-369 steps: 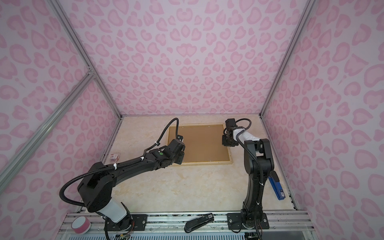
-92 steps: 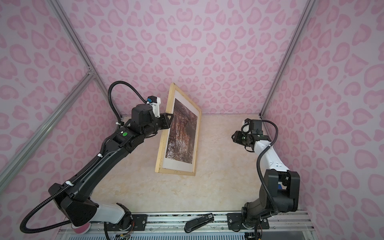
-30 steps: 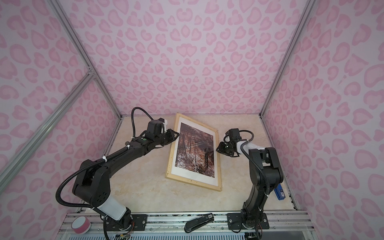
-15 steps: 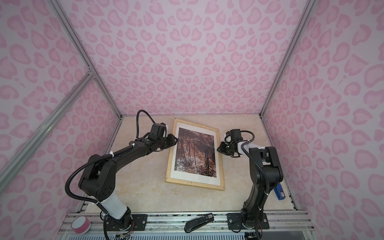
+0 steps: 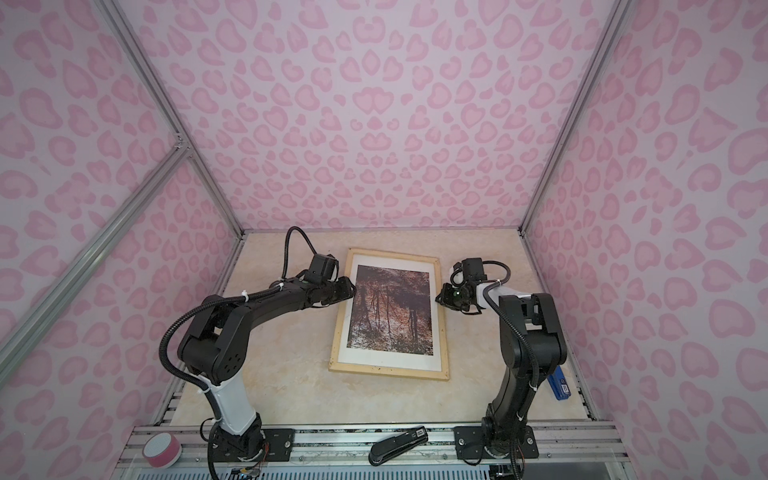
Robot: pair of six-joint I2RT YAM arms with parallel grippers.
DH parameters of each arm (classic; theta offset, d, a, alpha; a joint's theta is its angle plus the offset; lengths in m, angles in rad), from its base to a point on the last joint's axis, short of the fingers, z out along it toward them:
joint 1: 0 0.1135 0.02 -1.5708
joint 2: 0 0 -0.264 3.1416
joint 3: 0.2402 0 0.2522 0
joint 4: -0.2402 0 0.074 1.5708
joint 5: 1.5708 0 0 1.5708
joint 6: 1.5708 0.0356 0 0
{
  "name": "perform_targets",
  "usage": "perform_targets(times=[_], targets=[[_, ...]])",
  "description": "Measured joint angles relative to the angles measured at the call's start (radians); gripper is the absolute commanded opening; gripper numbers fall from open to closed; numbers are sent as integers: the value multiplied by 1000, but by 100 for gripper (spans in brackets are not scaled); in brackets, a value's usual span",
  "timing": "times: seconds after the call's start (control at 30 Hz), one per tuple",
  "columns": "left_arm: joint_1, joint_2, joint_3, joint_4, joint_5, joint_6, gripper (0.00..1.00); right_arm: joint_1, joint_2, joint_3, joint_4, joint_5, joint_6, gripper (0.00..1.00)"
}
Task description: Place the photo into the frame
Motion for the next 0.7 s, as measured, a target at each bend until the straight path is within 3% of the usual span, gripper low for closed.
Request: perform_targets(times=[0.17, 0.7], targets=[[-3, 22, 0, -57, -33, 16, 51, -6, 0, 2, -29, 8, 0, 37], [-7, 18, -2, -111, -112, 50, 47, -8, -39, 10, -84, 35, -18, 46]])
